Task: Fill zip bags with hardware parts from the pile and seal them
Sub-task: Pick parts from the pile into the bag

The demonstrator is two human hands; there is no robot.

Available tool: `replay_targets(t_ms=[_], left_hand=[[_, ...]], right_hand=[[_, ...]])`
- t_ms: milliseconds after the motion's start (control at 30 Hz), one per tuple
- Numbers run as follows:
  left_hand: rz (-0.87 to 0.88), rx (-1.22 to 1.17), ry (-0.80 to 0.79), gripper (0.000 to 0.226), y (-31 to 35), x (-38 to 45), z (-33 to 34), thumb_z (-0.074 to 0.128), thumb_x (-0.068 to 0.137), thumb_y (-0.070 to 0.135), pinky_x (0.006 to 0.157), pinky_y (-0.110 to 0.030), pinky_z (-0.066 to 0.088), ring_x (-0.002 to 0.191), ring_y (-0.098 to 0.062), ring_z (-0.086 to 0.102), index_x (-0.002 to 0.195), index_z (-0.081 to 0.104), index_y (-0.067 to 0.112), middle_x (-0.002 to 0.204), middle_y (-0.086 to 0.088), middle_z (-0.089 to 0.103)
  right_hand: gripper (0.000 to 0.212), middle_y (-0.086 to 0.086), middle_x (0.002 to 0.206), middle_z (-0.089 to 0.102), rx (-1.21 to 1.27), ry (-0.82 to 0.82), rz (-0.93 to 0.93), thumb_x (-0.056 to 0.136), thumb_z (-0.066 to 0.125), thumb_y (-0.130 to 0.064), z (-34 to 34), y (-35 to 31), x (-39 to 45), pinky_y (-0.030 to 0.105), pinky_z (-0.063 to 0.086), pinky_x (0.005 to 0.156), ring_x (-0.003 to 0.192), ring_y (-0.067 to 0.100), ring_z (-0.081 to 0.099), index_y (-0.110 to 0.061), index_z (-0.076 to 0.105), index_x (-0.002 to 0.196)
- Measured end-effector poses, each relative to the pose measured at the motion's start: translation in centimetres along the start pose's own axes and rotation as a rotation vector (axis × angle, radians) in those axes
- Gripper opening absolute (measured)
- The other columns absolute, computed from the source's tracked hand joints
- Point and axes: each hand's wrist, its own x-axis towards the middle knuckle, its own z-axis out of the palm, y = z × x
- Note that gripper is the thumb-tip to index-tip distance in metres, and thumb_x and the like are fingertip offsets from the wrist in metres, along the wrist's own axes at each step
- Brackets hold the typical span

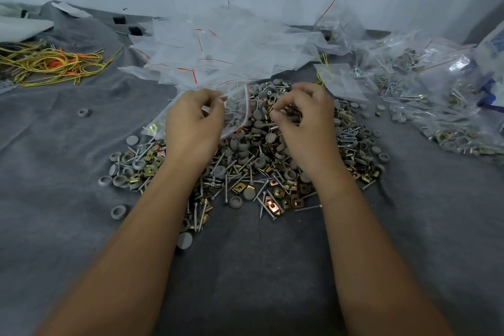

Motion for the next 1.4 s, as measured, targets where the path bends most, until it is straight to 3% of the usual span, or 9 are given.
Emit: replay_targets(t_ms=[100,367,600,733,867,1100,1233,1300,1400], left_hand=[[0.008,0.066,0.020,0.019,0.0,0.2,-0.1,0.054,0.096,0.030,0.068,-0.028,0.048,0.068,-0.001,0.052,0.105,0.071,0.027,0.099,0.003,0.056],[-0.044,-0.092,-0.143,0.015,0.3,-0.3,0.1,0.056,0.097,0.024,0.044,-0.023,0.033,0.044,-0.003,0.041,0.097,0.069,0.031,0.053,0.016,0.054],[0.000,-0.160,-0.148,0.018,0.9,-0.5,0.2,0.058,0.095,0.023,0.048,-0.022,0.032,0.048,-0.005,0.039,0.087,0.071,0.032,0.051,0.012,0.049],[-0.021,-0.325,-0.185,0.022,1.5,-0.6,0.1,0.056,0.096,0.012,0.059,-0.020,0.042,0.054,-0.006,0.046,0.088,0.072,0.024,0.053,0.013,0.053],[-0.047,-0.434,-0.174,0.017,1.8,-0.7,0.1,0.052,0.098,0.003,0.049,-0.006,0.040,0.049,0.005,0.053,0.101,0.069,0.003,0.049,0.018,0.055],[-0.238,-0.561,-0.048,0.020,1.3,0.0,-0.4,0.054,0.098,0.014,0.040,-0.013,0.035,0.041,0.001,0.045,0.097,0.073,0.020,0.050,0.015,0.054],[-0.251,-0.623,0.147,0.019,0.9,0.7,-1.0,0.055,0.097,0.012,0.047,-0.016,0.041,0.049,-0.010,0.047,0.098,0.073,0.018,0.062,0.015,0.064],[-0.235,-0.613,0.200,0.020,0.9,0.8,-0.9,0.057,0.096,0.010,0.079,-0.032,0.056,0.085,-0.031,0.068,0.095,0.073,0.021,0.086,0.012,0.073],[-0.195,-0.545,0.220,0.021,0.8,0.7,-0.5,0.057,0.095,0.013,0.085,-0.020,0.050,0.091,-0.003,0.067,0.093,0.073,0.027,0.091,0.016,0.071]], right_hand=[[0.016,-0.011,0.088,0.065,0.307,0.014,0.141,0.091,0.064,-0.017,-0.5,-0.5,0.2,0.008,0.045,0.069,0.082,0.004,0.060,-0.030,0.058,0.083],[0.012,0.000,0.080,0.074,0.715,-0.018,0.251,0.088,0.065,-0.001,0.1,-0.9,0.3,0.020,0.054,0.072,0.078,0.012,0.070,-0.012,0.066,0.091],[0.009,0.000,0.108,0.050,0.273,0.090,0.026,0.083,0.074,-0.024,2.4,-1.9,-0.8,0.009,0.038,0.086,0.101,0.011,0.050,-0.032,0.070,0.086],[0.014,0.004,0.108,0.051,-0.025,0.067,-0.038,0.084,0.075,-0.028,3.5,-1.9,-1.0,0.026,0.045,0.085,0.105,0.020,0.051,-0.022,0.076,0.096],[0.024,-0.001,0.109,0.064,0.039,0.035,-0.019,0.094,0.063,-0.030,3.1,-1.6,-0.8,0.022,0.048,0.081,0.097,0.009,0.058,-0.023,0.070,0.116],[0.030,-0.007,0.100,0.068,0.273,0.092,0.020,0.094,0.051,-0.011,2.3,-2.1,-1.0,0.027,0.054,0.078,0.089,0.005,0.062,-0.024,0.070,0.113],[0.033,-0.008,0.093,0.066,0.209,0.142,0.091,0.087,0.049,-0.003,1.7,-1.7,-0.6,0.022,0.047,0.067,0.083,0.004,0.060,-0.024,0.069,0.101],[0.030,-0.007,0.095,0.065,0.118,0.122,0.122,0.085,0.049,-0.001,1.3,-1.2,-0.4,0.024,0.045,0.068,0.085,0.007,0.060,-0.023,0.069,0.088],[0.030,-0.005,0.089,0.062,-0.042,0.014,0.098,0.082,0.051,0.000,0.6,-0.8,-0.2,0.030,0.046,0.065,0.084,0.017,0.058,-0.023,0.070,0.077]])
